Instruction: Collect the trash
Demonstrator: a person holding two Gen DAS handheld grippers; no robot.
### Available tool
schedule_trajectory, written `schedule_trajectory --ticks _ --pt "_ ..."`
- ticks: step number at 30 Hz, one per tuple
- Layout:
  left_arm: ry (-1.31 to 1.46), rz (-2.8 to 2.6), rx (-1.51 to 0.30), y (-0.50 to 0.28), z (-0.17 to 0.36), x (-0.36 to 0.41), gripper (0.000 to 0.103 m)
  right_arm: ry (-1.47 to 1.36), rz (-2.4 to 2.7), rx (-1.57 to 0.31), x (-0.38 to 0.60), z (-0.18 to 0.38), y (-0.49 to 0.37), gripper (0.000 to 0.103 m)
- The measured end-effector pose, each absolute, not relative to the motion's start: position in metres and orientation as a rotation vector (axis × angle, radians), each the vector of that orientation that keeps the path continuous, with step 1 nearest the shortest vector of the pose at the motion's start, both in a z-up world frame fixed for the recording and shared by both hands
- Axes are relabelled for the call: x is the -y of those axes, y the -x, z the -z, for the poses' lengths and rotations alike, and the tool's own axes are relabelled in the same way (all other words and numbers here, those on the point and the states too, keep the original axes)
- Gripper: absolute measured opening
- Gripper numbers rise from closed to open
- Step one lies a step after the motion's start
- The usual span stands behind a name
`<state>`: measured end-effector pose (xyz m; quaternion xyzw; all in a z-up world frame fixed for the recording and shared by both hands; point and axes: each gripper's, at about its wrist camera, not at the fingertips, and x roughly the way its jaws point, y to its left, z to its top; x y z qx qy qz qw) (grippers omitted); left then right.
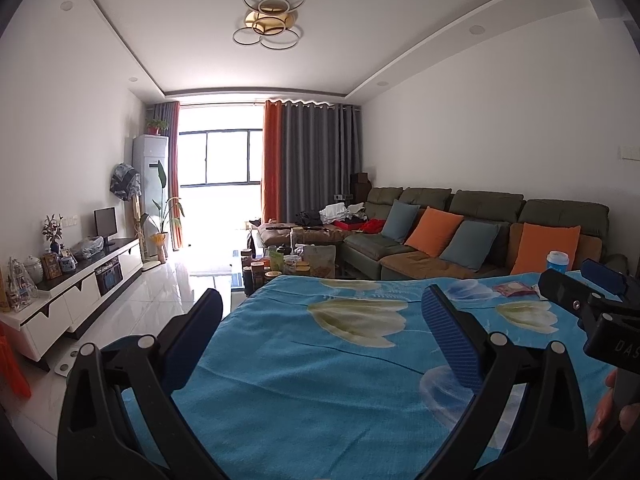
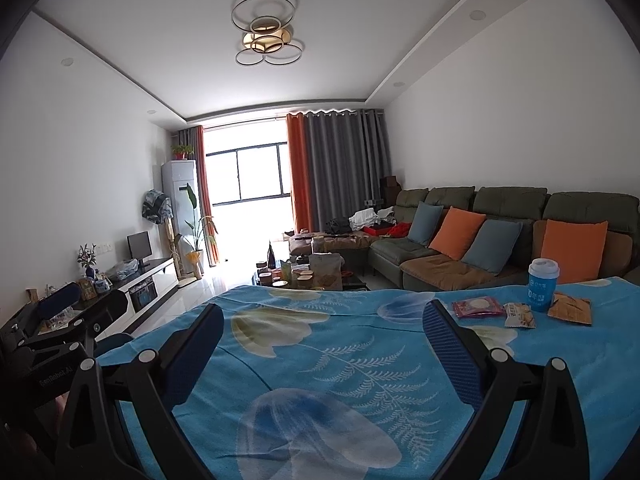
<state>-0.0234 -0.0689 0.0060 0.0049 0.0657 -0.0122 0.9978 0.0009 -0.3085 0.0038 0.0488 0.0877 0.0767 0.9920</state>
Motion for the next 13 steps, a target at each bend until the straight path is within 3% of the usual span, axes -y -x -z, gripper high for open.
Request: schedule_trajectory --ticks 6,13 --pt "-0.04 0.061 -0.195 0.008 -0.005 0.077 0.098 -0.099 -0.138 -0.207 0.317 -0.002 -0.006 0.096" --pt "0.022 0.146 -0.53 -0.082 0.011 0.068 0.097 -0.109 -0.07 -0.404 0.352 0.012 -0.041 0.096"
